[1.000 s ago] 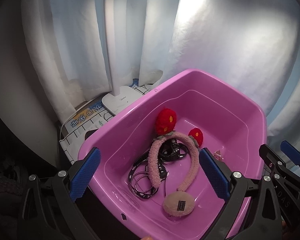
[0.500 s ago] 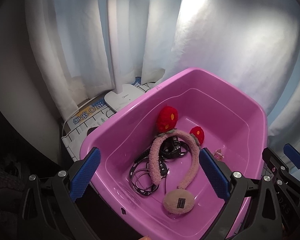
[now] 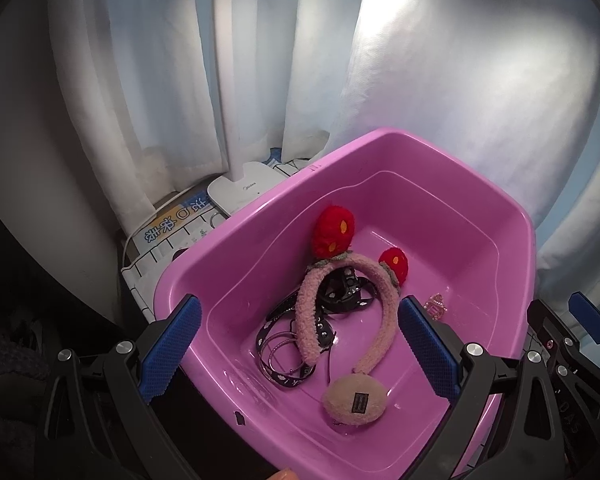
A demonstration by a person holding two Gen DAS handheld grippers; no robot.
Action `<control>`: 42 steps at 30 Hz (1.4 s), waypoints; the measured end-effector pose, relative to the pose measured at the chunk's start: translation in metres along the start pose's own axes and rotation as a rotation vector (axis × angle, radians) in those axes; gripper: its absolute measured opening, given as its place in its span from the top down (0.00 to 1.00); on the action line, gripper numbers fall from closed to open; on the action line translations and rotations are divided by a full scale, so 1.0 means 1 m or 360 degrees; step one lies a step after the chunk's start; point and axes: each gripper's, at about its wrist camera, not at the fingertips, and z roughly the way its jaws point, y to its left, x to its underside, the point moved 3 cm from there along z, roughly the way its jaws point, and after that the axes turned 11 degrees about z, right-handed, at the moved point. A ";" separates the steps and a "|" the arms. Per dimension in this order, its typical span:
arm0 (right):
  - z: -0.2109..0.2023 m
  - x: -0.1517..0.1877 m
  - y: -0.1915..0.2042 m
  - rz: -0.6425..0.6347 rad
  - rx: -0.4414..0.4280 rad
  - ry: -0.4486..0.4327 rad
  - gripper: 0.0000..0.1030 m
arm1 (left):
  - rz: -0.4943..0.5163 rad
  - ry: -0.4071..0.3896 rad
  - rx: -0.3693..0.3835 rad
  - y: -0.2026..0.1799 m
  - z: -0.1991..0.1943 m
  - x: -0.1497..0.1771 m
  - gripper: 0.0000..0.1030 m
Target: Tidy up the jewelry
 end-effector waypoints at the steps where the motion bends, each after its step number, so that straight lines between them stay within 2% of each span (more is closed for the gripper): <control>1: 0.000 0.000 0.000 -0.0001 0.0001 -0.0001 0.42 | -0.0002 0.0003 0.0001 0.000 0.001 0.000 0.06; 42: 0.005 0.006 -0.001 -0.0004 -0.0004 0.0023 0.42 | -0.0022 0.0045 -0.0033 0.001 0.007 0.007 0.06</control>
